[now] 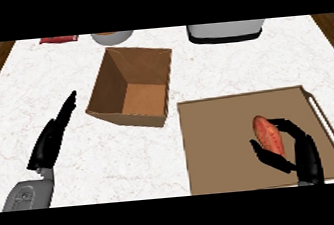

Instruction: Pick the sweet potato from the tray and place it in the cardboard box

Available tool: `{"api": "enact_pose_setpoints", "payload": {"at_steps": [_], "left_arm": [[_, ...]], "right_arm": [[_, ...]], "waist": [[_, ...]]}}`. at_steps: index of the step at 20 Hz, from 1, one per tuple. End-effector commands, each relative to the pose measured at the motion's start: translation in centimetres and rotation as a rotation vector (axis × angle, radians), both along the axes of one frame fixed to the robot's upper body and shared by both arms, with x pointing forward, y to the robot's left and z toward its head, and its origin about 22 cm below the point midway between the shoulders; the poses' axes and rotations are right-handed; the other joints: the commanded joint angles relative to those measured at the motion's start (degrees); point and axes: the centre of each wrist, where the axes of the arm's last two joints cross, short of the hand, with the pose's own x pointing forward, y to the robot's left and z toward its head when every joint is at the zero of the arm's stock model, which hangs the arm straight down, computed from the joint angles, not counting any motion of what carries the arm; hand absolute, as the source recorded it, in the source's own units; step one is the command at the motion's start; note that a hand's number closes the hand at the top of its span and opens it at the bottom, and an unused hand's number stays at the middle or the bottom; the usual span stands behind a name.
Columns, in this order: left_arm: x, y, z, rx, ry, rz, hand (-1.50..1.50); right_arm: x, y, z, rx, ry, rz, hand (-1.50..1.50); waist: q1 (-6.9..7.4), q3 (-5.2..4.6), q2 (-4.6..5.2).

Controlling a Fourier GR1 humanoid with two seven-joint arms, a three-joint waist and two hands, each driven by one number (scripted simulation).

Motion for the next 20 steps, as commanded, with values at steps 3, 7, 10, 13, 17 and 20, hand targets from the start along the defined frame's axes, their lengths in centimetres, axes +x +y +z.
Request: {"api": "enact_pose_setpoints", "payload": {"at_steps": [3, 7, 10, 13, 17, 20], "left_arm": [[-1.6, -0.3, -0.2, 0.005, -0.001, 0.007, 0.0], [1.1, -1.2, 0.3, -0.001, 0.006, 0.011, 0.0], [0.9, -1.1, -0.2, -0.005, -0.013, 0.004, 0.0], [-1.4, 1.1, -1.1, 0.011, -0.013, 0.015, 0.0], [0.8, -1.6, 0.4, 0.013, -0.019, -0.089, 0.0], [1.3, -2.4, 0.9, 0.012, -0.036, -0.126, 0.0]], "right_arm": [[0.6, 0.2, -0.3, -0.098, -0.056, -0.101, 1.5], [0.5, -1.1, -1.5, -0.104, -0.079, -0.165, 1.5], [0.0, -0.8, 0.9, -0.116, -0.081, -0.22, 1.5], [-2.8, -0.3, 1.8, -0.116, -0.116, -0.287, 1.5], [1.6, 9.4, 1.4, -0.391, -0.154, 0.14, 1.5], [2.7, 11.6, 2.2, -0.482, -0.167, 0.282, 1.5]], "waist": [[0.14, 0.33, 0.22], [-0.07, 0.35, 0.29], [-0.16, 0.31, 0.25], [-0.2, 0.3, 0.17], [6.05, -0.67, 1.44], [9.6, -1.42, 2.21]]}}
